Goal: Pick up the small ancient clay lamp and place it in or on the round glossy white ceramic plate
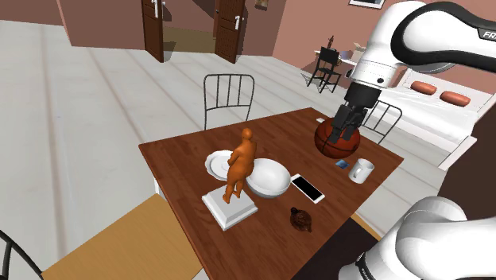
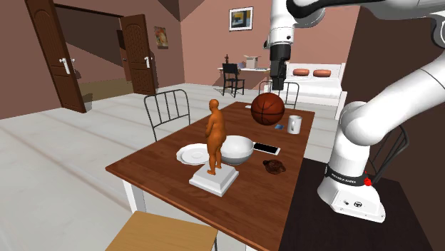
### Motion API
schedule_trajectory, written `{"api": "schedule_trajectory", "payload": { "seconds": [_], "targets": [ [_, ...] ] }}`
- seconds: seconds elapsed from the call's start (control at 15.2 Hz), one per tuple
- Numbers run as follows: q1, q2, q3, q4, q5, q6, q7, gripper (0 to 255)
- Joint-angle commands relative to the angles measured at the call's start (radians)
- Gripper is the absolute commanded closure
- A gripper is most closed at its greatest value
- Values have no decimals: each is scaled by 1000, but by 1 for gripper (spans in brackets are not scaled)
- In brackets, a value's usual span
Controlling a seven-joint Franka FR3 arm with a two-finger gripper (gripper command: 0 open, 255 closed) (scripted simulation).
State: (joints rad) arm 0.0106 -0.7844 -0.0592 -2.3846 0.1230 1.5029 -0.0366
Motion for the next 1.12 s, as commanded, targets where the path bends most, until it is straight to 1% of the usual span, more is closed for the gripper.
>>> {"api": "schedule_trajectory", "payload": {
  "seconds": [0.0,0.26,0.53,0.79,1.06],
  "targets": [
    [0,0,0,0,0,0,0,0],
    [18,-2,74,-123,-21,117,23,0],
    [37,20,148,-234,-42,242,52,0],
    [53,74,223,-329,-66,377,91,0],
    [60,164,300,-405,-101,524,144,0]
  ]
}}
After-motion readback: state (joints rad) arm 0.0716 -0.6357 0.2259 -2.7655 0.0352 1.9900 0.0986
